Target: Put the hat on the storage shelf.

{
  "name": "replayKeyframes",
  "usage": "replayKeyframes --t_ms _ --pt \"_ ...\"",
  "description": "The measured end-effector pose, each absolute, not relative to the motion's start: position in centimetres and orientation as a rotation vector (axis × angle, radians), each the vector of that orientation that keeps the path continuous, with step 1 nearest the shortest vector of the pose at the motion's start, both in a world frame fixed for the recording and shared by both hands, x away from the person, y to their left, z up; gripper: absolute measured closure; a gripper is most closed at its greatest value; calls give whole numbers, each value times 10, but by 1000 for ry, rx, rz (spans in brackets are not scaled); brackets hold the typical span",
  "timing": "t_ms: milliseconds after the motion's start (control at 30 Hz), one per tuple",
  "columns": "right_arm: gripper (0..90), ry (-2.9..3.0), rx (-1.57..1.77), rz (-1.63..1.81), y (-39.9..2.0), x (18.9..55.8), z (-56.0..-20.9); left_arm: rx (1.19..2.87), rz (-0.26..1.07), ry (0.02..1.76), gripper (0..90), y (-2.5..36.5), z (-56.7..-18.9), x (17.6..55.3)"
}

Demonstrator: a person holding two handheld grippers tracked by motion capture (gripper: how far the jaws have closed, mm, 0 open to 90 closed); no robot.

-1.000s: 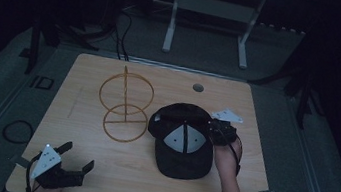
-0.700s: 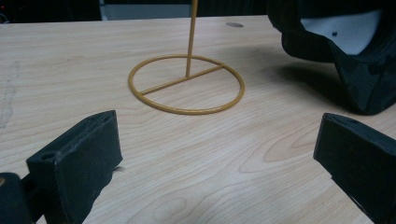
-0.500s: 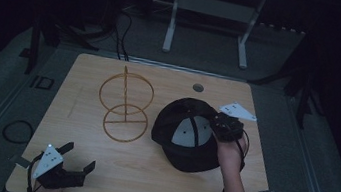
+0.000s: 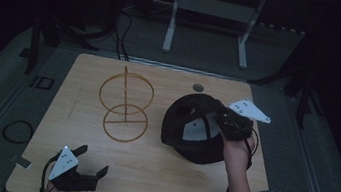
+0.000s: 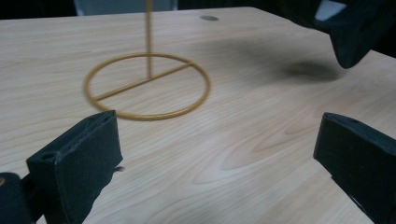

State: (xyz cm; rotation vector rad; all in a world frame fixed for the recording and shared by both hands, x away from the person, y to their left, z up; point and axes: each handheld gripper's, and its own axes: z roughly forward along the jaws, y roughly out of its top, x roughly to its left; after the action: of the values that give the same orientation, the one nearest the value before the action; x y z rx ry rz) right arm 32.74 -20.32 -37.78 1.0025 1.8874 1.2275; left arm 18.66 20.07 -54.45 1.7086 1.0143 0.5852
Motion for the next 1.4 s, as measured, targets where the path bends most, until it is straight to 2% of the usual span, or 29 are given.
replayKeyframes --t_ms 200,500,767,867,1400 --pt "886 1903 960 1267 -198 315 -373 1771 505 970 11 176 -537 190" --pt "886 1905 936 1288 -195 302 -371 1777 491 883 11 145 -524 202" --pt "886 1911 915 1315 -193 293 -370 1793 505 817 11 118 -512 216" --pt "886 1916 910 1322 -191 292 -371 1807 523 786 52 109 -509 219" --pt "885 1925 896 1330 -187 290 -371 1772 542 773 71 77 -485 244"
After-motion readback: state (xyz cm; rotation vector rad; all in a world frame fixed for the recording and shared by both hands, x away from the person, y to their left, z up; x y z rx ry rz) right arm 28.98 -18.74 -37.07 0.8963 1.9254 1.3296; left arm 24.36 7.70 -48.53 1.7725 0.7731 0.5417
